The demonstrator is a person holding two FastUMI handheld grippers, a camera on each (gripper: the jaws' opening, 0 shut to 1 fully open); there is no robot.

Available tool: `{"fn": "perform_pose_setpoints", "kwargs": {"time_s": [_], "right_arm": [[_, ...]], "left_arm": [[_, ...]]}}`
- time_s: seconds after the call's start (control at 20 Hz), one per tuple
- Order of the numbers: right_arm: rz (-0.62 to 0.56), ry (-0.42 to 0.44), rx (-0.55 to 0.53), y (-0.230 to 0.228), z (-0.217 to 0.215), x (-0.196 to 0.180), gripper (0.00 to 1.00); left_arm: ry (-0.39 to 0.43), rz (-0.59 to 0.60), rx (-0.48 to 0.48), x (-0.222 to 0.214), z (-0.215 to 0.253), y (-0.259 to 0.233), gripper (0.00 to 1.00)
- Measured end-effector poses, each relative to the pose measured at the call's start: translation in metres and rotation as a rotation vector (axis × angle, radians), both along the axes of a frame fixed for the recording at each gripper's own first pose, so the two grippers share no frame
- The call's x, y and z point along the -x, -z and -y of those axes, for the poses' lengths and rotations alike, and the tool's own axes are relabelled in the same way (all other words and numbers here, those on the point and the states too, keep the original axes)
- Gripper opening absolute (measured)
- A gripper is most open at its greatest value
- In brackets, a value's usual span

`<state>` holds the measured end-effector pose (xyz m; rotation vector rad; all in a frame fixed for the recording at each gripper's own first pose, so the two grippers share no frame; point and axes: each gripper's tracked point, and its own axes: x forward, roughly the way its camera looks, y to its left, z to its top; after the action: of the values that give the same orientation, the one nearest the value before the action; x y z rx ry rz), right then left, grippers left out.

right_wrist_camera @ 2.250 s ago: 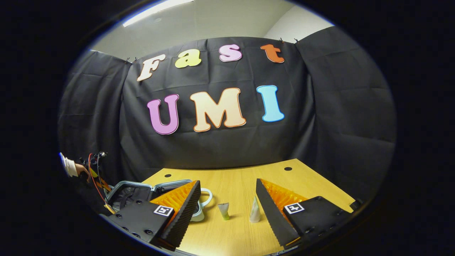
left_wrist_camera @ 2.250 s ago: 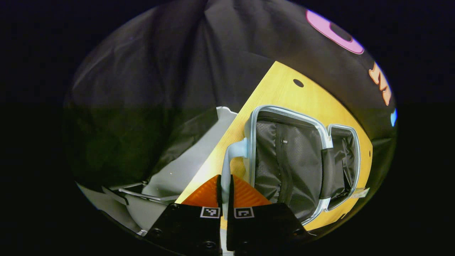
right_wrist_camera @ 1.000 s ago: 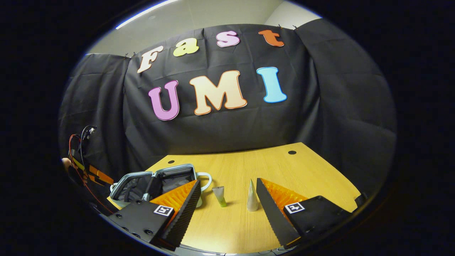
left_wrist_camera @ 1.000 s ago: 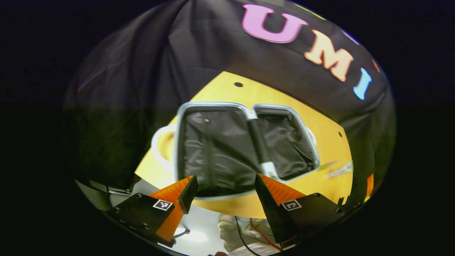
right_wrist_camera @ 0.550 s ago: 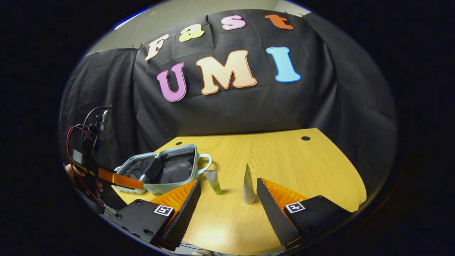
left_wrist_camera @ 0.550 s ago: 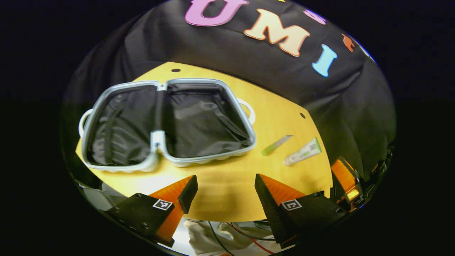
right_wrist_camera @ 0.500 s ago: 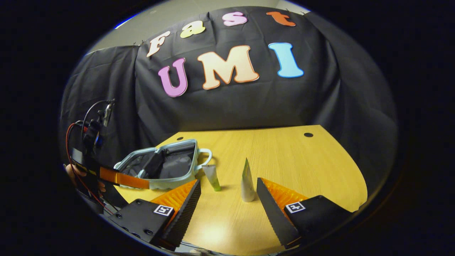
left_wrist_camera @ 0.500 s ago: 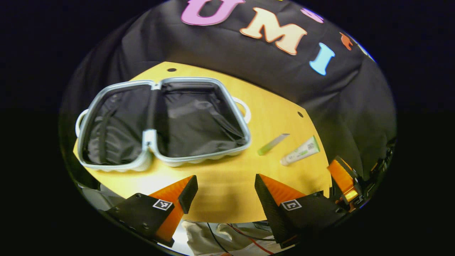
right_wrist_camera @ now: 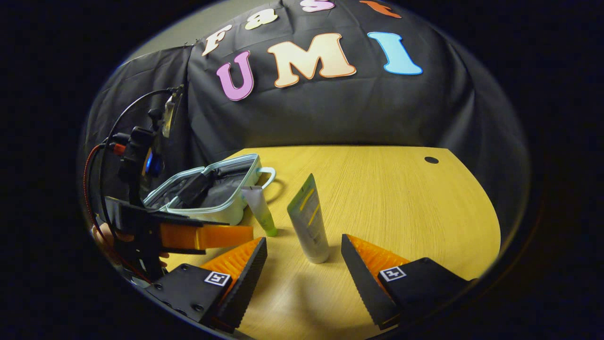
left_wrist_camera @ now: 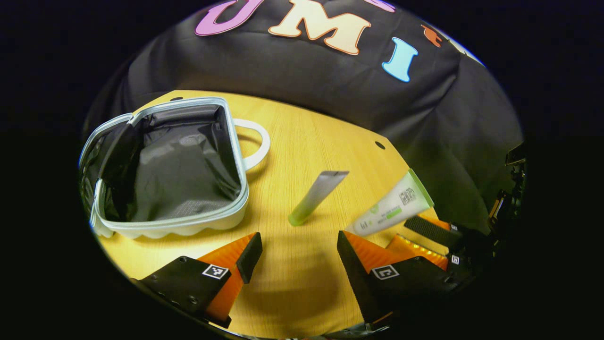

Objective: First open the suitcase, pack the skin care products into it, and then close the suitcase.

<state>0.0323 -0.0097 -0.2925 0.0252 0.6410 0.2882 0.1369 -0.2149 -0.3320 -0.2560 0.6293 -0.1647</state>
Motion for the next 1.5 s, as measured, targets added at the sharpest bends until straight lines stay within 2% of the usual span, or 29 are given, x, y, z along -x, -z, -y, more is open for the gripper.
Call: {"fn": "perform_pose_setpoints", "kwargs": {"time_s": [0.3,0.4,0.45,0.55,0.6,0.7,0.75,0.8,0.85,0.95,1.0,1.05,1.1,1.15,1.2,1.3,1.4,1.45,1.5], "right_arm": [[-0.016,-0.059,0.050,0.022,0.002,-0.009,0.99],[-0.023,-0.069,0.049,0.028,0.001,-0.010,0.99],[-0.028,-0.071,0.045,0.031,0.000,-0.012,0.98],[-0.042,-0.071,0.036,0.036,0.000,-0.019,0.98],[-0.051,-0.070,0.028,0.038,-0.001,-0.022,0.98],[-0.065,-0.066,0.013,0.044,-0.001,-0.025,0.98],[-0.072,-0.067,0.010,0.047,-0.004,-0.028,0.99],[-0.075,-0.068,0.009,0.049,-0.005,-0.030,0.98],[-0.078,-0.068,0.008,0.053,-0.007,-0.032,0.98],[-0.075,-0.071,-0.003,0.055,-0.013,-0.037,0.98],[-0.064,-0.074,-0.005,0.056,-0.016,-0.042,0.94],[-0.051,-0.074,0.002,0.057,-0.018,-0.046,0.98],[-0.039,-0.077,0.005,0.058,-0.019,-0.050,0.97],[-0.033,-0.076,0.012,0.060,-0.019,-0.051,0.89],[-0.033,-0.070,0.026,0.064,-0.018,-0.054,0.74],[-0.034,-0.054,0.048,0.068,-0.013,-0.053,0.51],[-0.030,-0.045,0.057,0.066,-0.012,-0.055,0.52],[-0.032,-0.037,0.058,0.064,-0.011,-0.055,0.47],[-0.033,-0.027,0.059,0.065,-0.009,-0.056,0.46]], "left_arm": [[-0.002,0.073,-0.025,-0.039,0.009,0.009,0.93],[0.002,0.081,-0.053,-0.045,0.011,0.013,0.88],[-0.005,0.089,-0.061,-0.050,0.010,0.013,0.82],[-0.008,0.093,-0.062,-0.056,0.014,0.015,0.62],[-0.012,0.094,-0.070,-0.058,0.014,0.017,0.61],[-0.023,0.093,-0.078,-0.061,0.013,0.020,0.36],[-0.022,0.090,-0.072,-0.063,0.013,0.021,0.34],[-0.024,0.087,-0.064,-0.064,0.013,0.023,0.25],[-0.024,0.091,-0.061,-0.065,0.013,0.021,0.21],[-0.028,0.093,-0.085,-0.067,0.009,0.021,0.19],[-0.027,0.093,-0.088,-0.067,0.008,0.021,0.18],[-0.024,0.093,-0.083,-0.066,0.010,0.019,0.16],[-0.022,0.099,-0.072,-0.066,0.010,0.015,0.16],[-0.017,0.107,-0.063,-0.067,0.010,0.009,0.16],[-0.012,0.115,-0.058,-0.066,0.010,0.002,0.16],[-0.004,0.138,-0.045,-0.065,0.010,-0.017,0.16],[-0.010,0.172,-0.027,-0.067,0.008,-0.039,0.16],[-0.013,0.186,-0.016,-0.068,0.006,-0.051,0.17],[-0.014,0.193,-0.005,-0.067,0.003,-0.062,0.16]]}}
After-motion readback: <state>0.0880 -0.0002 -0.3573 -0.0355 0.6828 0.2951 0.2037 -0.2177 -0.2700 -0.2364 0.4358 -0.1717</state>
